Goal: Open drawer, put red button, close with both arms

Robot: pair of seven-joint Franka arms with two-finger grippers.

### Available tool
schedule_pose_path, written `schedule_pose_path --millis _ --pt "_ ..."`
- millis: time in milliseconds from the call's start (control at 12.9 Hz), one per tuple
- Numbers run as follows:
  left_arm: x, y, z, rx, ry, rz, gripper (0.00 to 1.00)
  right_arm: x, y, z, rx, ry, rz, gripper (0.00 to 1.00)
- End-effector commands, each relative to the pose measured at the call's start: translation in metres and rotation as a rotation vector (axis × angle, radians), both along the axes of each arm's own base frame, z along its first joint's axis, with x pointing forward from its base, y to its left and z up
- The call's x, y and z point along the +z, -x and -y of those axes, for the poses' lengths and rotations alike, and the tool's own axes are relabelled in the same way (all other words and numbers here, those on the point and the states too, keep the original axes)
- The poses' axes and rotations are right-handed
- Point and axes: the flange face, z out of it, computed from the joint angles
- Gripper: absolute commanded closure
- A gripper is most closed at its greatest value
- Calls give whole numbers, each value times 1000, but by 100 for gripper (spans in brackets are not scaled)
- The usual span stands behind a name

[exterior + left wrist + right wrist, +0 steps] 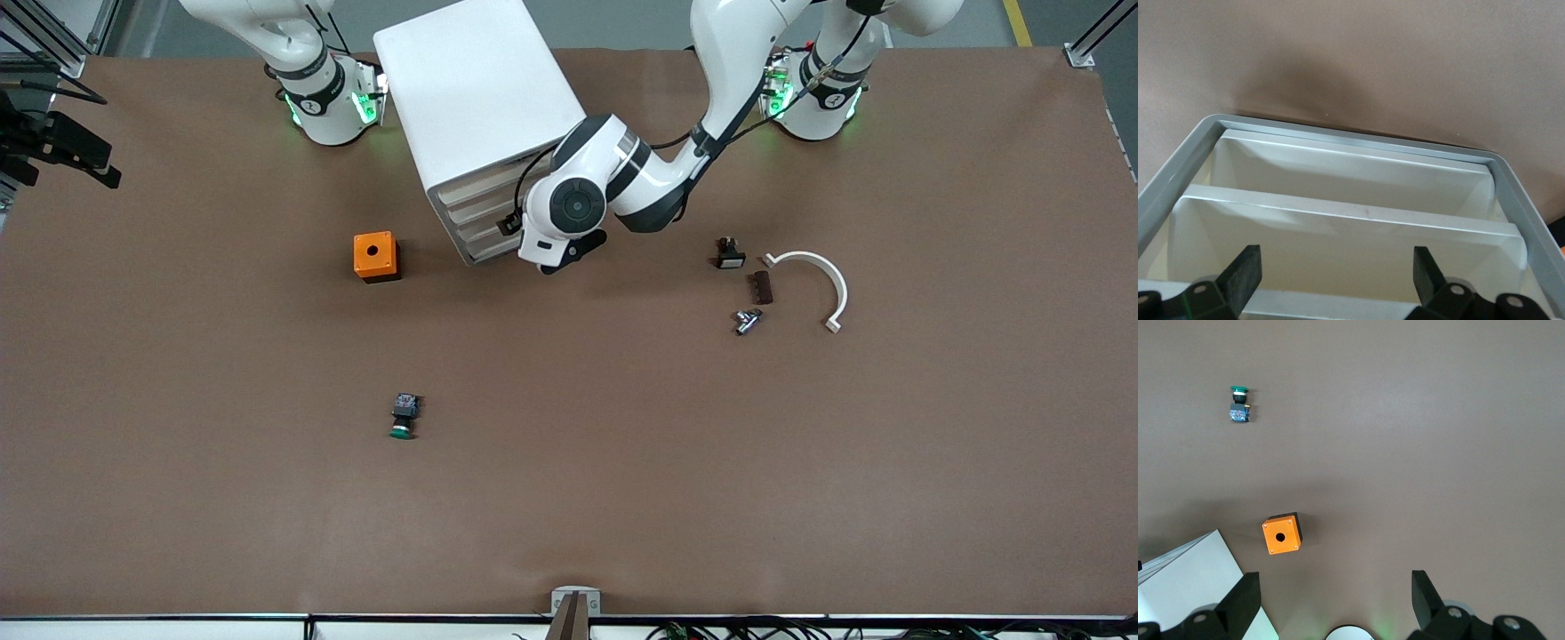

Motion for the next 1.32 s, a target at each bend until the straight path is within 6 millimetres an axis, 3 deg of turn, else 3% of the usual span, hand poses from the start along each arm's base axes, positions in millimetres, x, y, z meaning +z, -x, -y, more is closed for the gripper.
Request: schedule_pose_path --millis 0,155,233,389,544,699,933,1244 --pt "19 -16 -14 -3 -6 57 1 3 8 3 6 -3 19 0" --pt "47 -51 -37 -7 -32 130 1 3 8 4 3 -7 21 0" --pt "66 -81 -53 18 -33 155 1 4 7 3 4 -26 23 0" --pt "105 -145 -105 98 -27 184 1 4 7 1 5 -40 27 0" --pt "150 -185 -166 140 -49 245 1 4 7 1 7 -41 27 0" --pt "193 -202 -217 115 -22 296 1 4 6 0 10 -40 33 0" --pt "244 -210 -293 58 -13 313 1 5 5 -1 14 -40 45 0" --pt "280 -201 -372 -118 -95 330 1 7 4 2 61 -40 55 0"
